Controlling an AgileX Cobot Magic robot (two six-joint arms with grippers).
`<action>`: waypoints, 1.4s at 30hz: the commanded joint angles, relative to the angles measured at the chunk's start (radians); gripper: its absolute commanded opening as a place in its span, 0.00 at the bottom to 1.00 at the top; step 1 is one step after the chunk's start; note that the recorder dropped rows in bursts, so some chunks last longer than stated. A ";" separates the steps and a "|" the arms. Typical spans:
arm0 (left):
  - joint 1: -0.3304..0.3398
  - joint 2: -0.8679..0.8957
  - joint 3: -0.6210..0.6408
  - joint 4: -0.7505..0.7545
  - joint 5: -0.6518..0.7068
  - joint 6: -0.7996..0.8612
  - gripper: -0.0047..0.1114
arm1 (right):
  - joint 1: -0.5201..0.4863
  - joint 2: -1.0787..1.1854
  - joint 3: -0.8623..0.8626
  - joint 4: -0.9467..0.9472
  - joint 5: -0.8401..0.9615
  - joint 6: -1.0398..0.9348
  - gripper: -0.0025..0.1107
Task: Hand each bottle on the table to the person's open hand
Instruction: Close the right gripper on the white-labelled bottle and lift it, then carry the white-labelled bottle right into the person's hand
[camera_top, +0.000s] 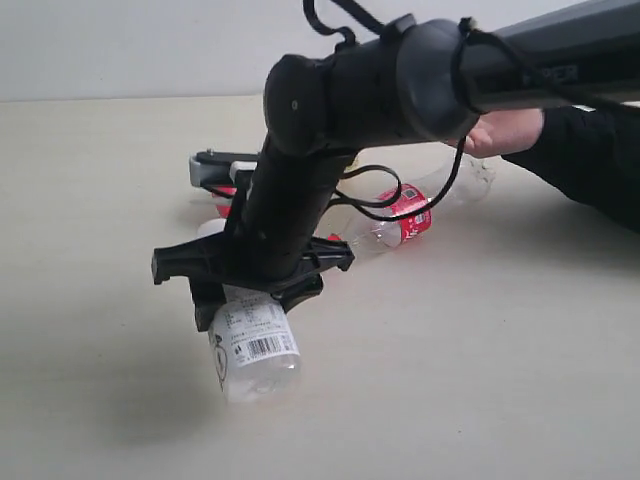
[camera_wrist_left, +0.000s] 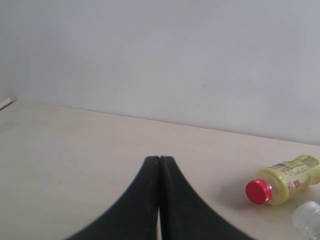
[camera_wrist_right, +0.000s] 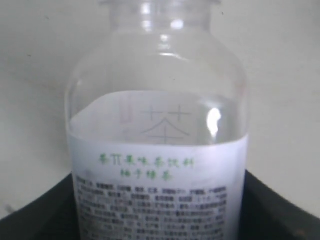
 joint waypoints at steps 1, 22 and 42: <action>-0.005 -0.006 0.004 0.004 -0.001 0.000 0.04 | 0.001 -0.115 -0.007 0.004 0.040 -0.087 0.02; -0.005 -0.006 0.004 0.004 -0.001 0.000 0.04 | -0.175 -0.446 -0.007 -0.187 0.322 -0.096 0.02; -0.005 -0.006 0.004 0.004 -0.001 0.000 0.04 | -0.494 -0.443 -0.007 -0.225 0.360 -0.204 0.02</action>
